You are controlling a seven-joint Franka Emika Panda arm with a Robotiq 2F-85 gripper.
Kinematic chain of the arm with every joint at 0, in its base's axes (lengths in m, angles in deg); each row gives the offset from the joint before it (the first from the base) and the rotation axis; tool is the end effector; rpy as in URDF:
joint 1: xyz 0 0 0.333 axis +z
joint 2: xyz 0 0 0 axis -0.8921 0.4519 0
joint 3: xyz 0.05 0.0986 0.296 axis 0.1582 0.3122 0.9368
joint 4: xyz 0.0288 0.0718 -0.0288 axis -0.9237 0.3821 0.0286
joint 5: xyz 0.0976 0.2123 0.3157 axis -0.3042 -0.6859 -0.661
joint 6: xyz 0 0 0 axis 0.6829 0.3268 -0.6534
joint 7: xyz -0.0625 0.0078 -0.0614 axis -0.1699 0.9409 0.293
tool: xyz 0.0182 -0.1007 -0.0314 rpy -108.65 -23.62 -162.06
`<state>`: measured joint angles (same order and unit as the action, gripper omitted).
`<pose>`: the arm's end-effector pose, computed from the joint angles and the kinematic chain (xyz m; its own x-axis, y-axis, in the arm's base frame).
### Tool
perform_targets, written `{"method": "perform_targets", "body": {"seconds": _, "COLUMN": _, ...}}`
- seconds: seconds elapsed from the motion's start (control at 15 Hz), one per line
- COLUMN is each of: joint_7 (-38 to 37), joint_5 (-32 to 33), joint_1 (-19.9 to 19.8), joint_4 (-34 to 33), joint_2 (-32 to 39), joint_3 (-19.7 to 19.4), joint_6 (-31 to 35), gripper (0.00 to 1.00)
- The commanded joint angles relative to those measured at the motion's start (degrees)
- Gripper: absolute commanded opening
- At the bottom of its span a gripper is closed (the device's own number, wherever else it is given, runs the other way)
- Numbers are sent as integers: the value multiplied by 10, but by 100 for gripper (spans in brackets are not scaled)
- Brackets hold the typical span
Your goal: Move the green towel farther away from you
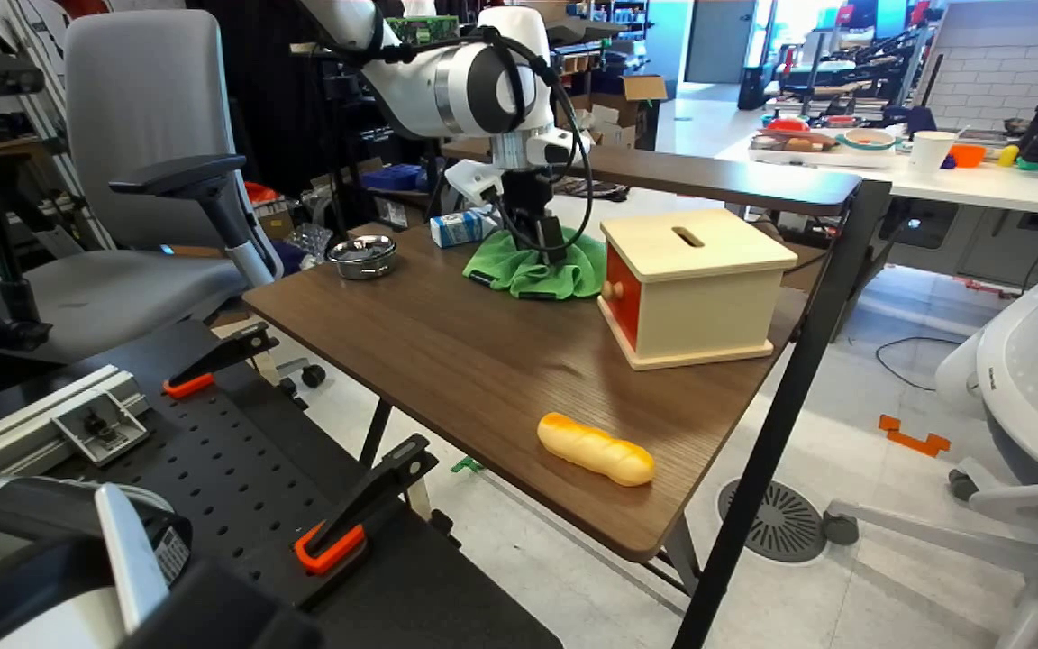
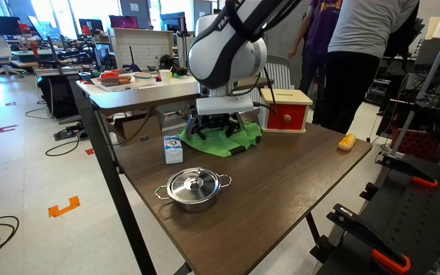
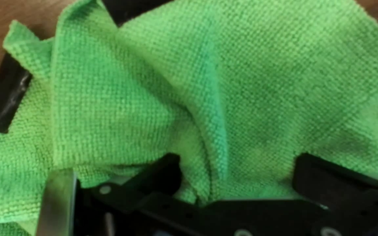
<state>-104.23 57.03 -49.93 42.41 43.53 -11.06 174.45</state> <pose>0.7356 0.1100 0.0851 0.9186 -0.3880 0.0743 -0.3921 -0.9185 0.0513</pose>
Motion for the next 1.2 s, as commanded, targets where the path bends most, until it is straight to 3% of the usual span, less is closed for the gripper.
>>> {"method": "perform_targets", "body": {"seconds": 0.0, "joint_7": -27, "joint_5": 0, "joint_1": 3, "joint_4": -45, "joint_2": 20, "joint_3": -8, "joint_6": -30, "gripper": 100}}
{"method": "perform_targets", "body": {"seconds": 0.27, "joint_7": -29, "joint_5": 14, "joint_1": 5, "joint_4": -26, "joint_2": -7, "joint_3": -17, "joint_6": -42, "gripper": 100}}
{"method": "perform_targets", "body": {"seconds": 0.6, "joint_7": 25, "joint_5": 37, "joint_1": -6, "joint_4": 26, "joint_2": -72, "joint_3": -15, "joint_6": -60, "gripper": 100}}
{"method": "perform_targets", "body": {"seconds": 0.93, "joint_7": 78, "joint_5": 43, "joint_1": -20, "joint_4": 131, "joint_2": -177, "joint_3": -9, "joint_6": -14, "gripper": 100}}
{"method": "perform_targets", "body": {"seconds": 1.0, "joint_7": 51, "joint_5": 40, "joint_1": -15, "joint_4": 51, "joint_2": -111, "joint_3": -15, "joint_6": -40, "gripper": 100}}
{"method": "perform_targets", "body": {"seconds": 1.13, "joint_7": 54, "joint_5": 41, "joint_1": -18, "joint_4": 62, "joint_2": -128, "joint_3": -14, "joint_6": -42, "gripper": 100}}
